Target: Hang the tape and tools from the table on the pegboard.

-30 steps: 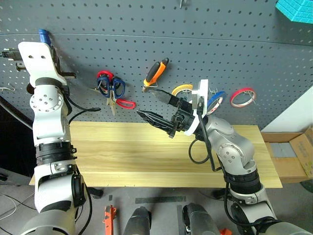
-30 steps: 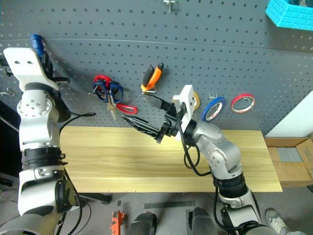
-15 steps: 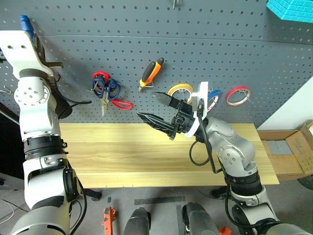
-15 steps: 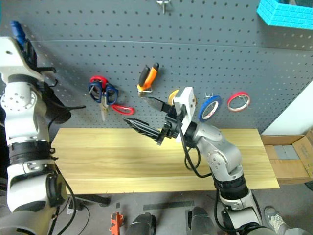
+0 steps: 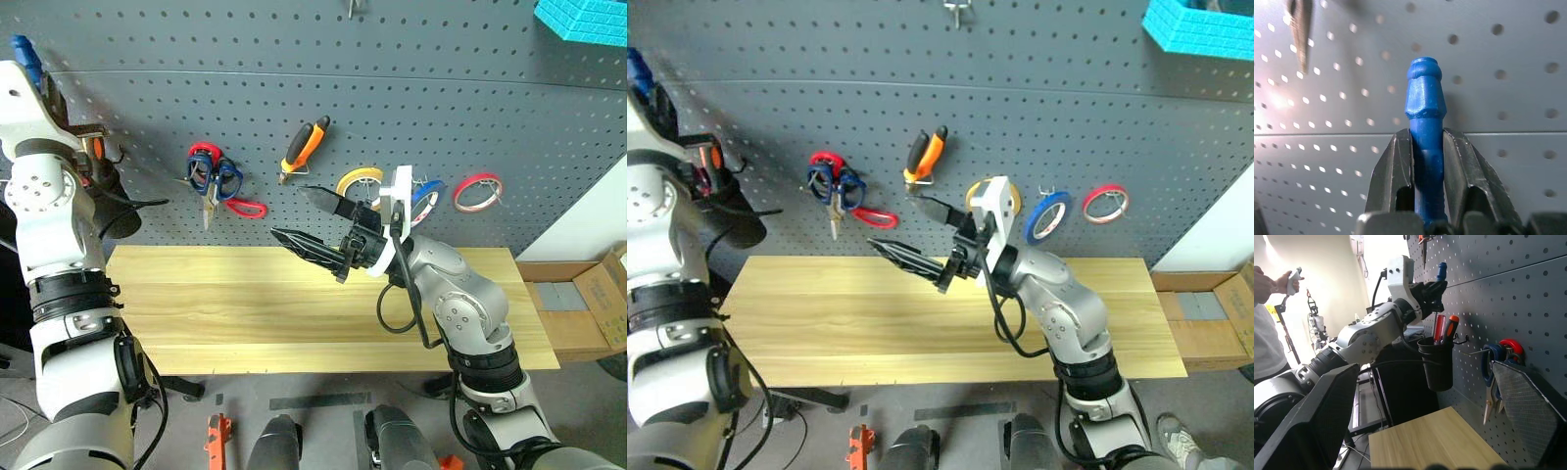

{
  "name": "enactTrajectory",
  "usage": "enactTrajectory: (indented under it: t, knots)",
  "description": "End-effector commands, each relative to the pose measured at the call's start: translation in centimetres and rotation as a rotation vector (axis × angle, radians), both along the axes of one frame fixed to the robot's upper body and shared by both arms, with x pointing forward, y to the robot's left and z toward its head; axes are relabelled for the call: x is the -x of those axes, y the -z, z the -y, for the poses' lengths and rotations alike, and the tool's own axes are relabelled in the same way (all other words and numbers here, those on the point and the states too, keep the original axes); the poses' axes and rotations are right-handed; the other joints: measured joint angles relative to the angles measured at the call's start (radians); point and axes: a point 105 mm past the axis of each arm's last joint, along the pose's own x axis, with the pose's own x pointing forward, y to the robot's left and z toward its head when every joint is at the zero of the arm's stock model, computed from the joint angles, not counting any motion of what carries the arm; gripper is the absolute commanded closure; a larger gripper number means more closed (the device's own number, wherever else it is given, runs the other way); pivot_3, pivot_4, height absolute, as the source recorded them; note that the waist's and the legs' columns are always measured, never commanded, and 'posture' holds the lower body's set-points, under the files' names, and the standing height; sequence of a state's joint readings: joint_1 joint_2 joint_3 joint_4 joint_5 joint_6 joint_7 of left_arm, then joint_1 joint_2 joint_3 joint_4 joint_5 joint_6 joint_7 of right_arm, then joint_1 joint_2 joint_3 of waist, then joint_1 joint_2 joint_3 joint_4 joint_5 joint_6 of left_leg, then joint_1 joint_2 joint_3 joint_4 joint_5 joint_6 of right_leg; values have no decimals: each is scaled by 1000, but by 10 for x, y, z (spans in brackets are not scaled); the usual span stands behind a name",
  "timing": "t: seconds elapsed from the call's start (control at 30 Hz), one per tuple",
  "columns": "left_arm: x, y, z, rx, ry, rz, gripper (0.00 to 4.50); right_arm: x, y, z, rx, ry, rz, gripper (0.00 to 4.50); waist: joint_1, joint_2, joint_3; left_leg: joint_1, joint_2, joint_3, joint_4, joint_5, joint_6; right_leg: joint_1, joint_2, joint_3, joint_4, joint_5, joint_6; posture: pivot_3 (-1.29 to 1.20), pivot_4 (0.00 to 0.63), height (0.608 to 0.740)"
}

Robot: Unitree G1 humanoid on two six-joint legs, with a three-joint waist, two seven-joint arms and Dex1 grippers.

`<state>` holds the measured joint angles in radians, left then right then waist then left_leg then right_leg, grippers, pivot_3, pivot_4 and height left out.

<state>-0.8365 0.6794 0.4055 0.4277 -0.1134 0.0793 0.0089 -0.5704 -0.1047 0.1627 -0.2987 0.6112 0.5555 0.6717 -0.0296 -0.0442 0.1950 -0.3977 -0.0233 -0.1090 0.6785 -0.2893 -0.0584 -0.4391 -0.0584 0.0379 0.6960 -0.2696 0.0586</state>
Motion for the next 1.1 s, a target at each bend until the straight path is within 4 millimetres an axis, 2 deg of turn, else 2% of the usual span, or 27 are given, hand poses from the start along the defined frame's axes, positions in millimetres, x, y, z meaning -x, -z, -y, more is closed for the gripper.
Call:
enactTrajectory:
  t: [0.03, 0.3, 0.6, 1.0, 1.1]
  knots:
    - [11, -12, -1, -27, -11, 47, 4009, 7, -9, 0, -28, -17, 42, 0, 1, 0, 0, 0, 0, 0, 0, 0, 0, 0, 0, 0, 0, 0, 0, 94, 145, 740]
    - [12, 8, -7, -3, -18, 1, 4009, 8, -11, 0, -38, -18, 36, 0, 0, 0, 0, 0, 0, 0, 0, 0, 0, 0, 0, 0, 0, 0, 0, 94, 161, 740]
    - [12, 13, -8, -8, -18, -17, 4009, 7, -11, 0, -41, -14, 34, 0, 1, 0, 0, 0, 0, 0, 0, 0, 0, 0, 0, 0, 0, 0, 0, 97, 169, 740]
    - [9, 14, -4, 0, -2, -21, 123, 4, -10, 1, -33, 4, 38, 0, 1, 0, 0, 0, 0, -1, 0, 0, 0, 0, 0, 0, 1, 0, 0, 94, 169, 740]
    - [9, 15, -3, 6, -1, -18, 16, 3, -10, 2, -31, 8, 40, 0, 1, 0, 0, 0, 0, -1, 0, 0, 0, 0, 0, 0, 0, 0, 0, 93, 168, 740]
